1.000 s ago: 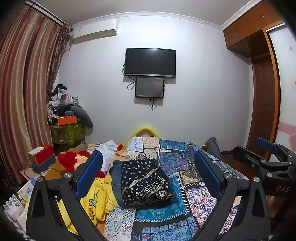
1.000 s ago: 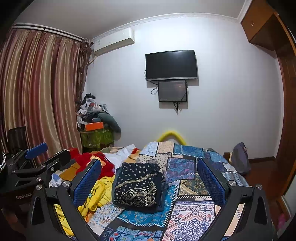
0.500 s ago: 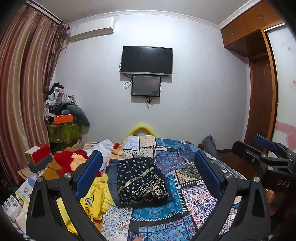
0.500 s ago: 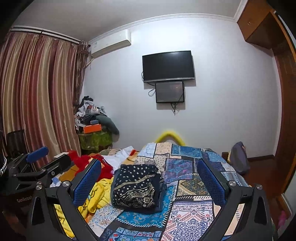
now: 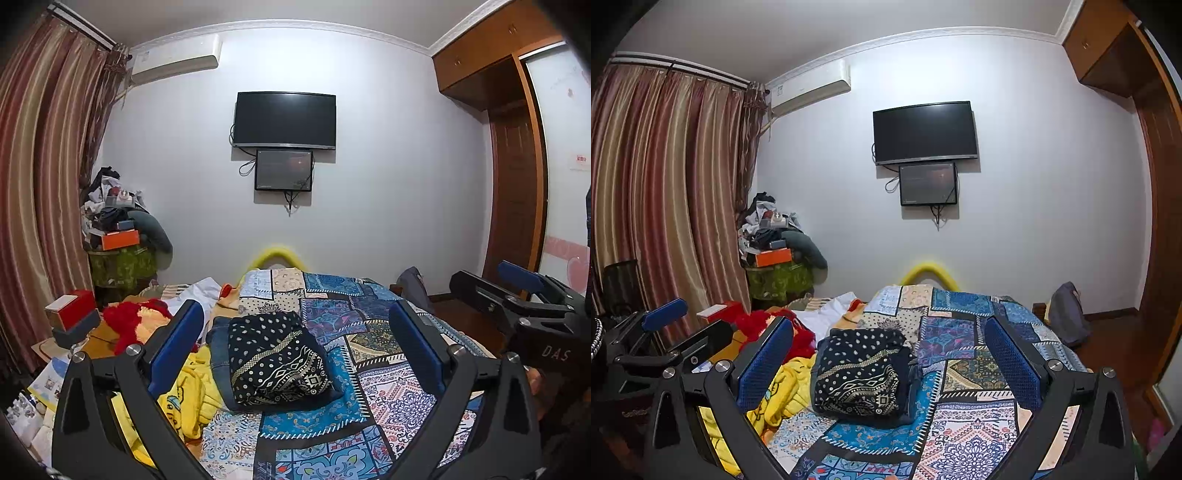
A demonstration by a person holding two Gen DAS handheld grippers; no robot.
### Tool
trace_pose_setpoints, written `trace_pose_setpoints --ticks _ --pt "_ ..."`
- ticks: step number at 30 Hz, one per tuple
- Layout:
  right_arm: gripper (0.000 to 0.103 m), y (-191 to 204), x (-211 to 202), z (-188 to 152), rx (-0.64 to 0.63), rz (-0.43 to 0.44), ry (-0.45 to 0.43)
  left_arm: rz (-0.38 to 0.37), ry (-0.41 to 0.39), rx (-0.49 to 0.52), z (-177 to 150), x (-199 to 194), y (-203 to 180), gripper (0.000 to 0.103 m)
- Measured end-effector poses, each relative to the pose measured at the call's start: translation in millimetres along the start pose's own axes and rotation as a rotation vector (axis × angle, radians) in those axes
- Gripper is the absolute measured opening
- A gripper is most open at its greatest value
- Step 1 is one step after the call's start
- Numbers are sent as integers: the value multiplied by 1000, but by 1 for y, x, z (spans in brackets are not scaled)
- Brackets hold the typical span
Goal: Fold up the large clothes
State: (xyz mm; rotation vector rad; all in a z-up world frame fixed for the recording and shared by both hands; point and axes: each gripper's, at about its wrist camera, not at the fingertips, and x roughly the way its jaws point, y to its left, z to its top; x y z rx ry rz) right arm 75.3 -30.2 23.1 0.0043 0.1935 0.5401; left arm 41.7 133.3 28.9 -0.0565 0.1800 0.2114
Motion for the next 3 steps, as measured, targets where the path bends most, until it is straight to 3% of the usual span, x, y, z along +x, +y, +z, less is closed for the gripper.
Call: trace_pose_setpoints --ticks 3 --pt "103 -1 2 0 7 3 5 2 -1 6 -1 0 -1 101"
